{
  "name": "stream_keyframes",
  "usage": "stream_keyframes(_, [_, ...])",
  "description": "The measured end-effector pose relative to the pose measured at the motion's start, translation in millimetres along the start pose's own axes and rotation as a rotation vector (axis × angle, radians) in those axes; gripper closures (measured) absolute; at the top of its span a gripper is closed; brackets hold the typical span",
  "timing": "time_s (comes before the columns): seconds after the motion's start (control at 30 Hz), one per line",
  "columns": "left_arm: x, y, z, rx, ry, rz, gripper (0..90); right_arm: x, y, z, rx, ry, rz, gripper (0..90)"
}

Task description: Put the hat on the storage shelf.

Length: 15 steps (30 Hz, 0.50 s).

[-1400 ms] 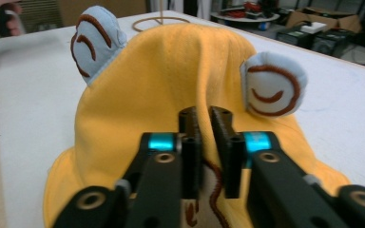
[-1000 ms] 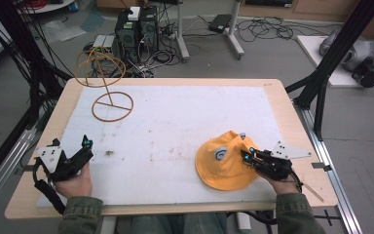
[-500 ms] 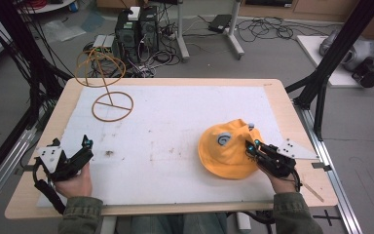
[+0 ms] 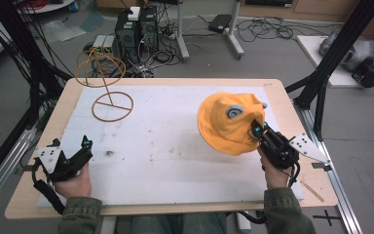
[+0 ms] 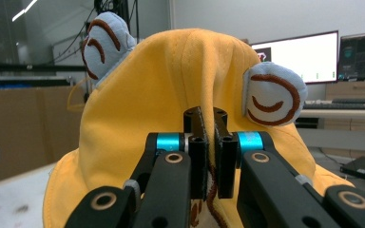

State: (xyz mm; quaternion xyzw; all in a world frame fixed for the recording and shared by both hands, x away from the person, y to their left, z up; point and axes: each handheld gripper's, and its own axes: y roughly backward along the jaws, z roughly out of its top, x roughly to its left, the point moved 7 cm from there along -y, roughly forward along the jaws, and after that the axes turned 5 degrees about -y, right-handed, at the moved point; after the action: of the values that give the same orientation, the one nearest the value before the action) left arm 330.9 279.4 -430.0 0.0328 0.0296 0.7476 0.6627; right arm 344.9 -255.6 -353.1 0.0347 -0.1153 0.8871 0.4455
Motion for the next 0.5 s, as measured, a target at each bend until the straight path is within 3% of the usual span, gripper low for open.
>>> stream_keyframes(0.23, [-3.0, -1.6, 1.3, 0.001, 0.012, -0.014, 13.9, 7.0, -32.9, 30.4, -0.009, 0.002, 0.03, 88.3])
stream_keyframes(0.5, [-11.2, -5.6, 0.0, 0.003, -0.017, -0.047, 13.9, 41.5, -112.9, 67.1, 0.058, 0.065, 0.108, 88.3])
